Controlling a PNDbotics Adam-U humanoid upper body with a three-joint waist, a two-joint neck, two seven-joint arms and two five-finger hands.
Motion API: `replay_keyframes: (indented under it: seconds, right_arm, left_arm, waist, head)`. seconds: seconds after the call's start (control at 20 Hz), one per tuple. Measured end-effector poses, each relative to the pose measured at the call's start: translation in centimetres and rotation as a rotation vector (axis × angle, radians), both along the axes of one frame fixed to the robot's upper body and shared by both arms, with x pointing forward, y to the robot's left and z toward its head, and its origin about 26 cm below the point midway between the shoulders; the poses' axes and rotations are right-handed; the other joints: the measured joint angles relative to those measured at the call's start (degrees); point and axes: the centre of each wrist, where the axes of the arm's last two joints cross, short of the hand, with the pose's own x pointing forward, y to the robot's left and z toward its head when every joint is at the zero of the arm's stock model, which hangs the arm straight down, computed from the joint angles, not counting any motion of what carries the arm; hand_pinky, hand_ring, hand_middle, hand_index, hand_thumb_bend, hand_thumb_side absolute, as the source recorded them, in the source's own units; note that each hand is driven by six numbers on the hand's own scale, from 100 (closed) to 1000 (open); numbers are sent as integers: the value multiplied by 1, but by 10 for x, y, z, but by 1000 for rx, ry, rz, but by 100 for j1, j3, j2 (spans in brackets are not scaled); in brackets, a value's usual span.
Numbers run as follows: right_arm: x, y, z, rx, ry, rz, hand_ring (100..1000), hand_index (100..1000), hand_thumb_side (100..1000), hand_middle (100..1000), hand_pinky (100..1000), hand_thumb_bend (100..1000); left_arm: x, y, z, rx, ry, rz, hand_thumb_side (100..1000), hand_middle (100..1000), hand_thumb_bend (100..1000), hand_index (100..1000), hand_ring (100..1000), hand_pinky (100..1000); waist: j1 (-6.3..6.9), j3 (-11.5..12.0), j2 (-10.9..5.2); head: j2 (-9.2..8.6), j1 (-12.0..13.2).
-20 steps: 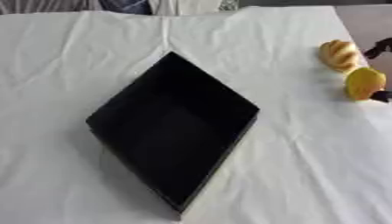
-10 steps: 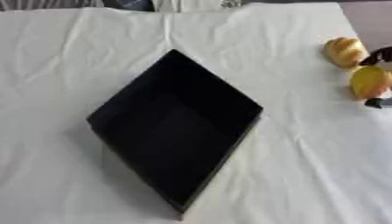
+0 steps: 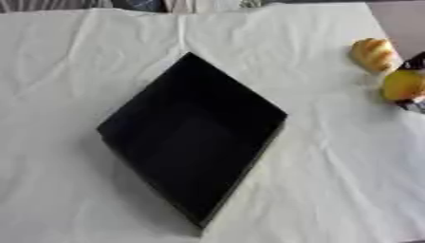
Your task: Pick up objects on the table and place them in the box.
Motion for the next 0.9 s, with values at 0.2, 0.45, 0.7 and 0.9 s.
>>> replay_keyframes:
  seconds: [0.2, 0.45, 0.7, 0.9]
  right_arm:
    - [-4, 19, 11, 39, -87, 57, 815, 629, 100, 443, 829, 111]
    - [-18, 59, 47, 29, -190, 190, 795, 628, 100, 442, 818, 120]
    - [-46, 130, 88, -30, -286, 449, 748, 631, 100, 452, 802, 128]
    - [-60, 178, 113, -91, -348, 677, 729, 634, 100, 458, 784, 130]
  left_arm:
    - [0, 0, 0, -1, 1, -1, 512, 755, 408, 876, 779, 826]
    - [0, 0, 0, -1, 1, -1, 509, 755, 410, 875, 779, 827]
    - [0, 0, 1, -1, -1, -3, 508, 755, 409, 875, 779, 827]
    - [1, -1, 2, 1, -5, -10, 506, 754, 411, 875, 779, 827]
  waist:
    - [-9, -16, 0]
    - [-33, -35, -1]
    - [-59, -10, -7]
    - [-107, 65, -62]
  head:
    - [0, 3]
    - [1, 8]
    - [2, -13]
    - [8, -97]
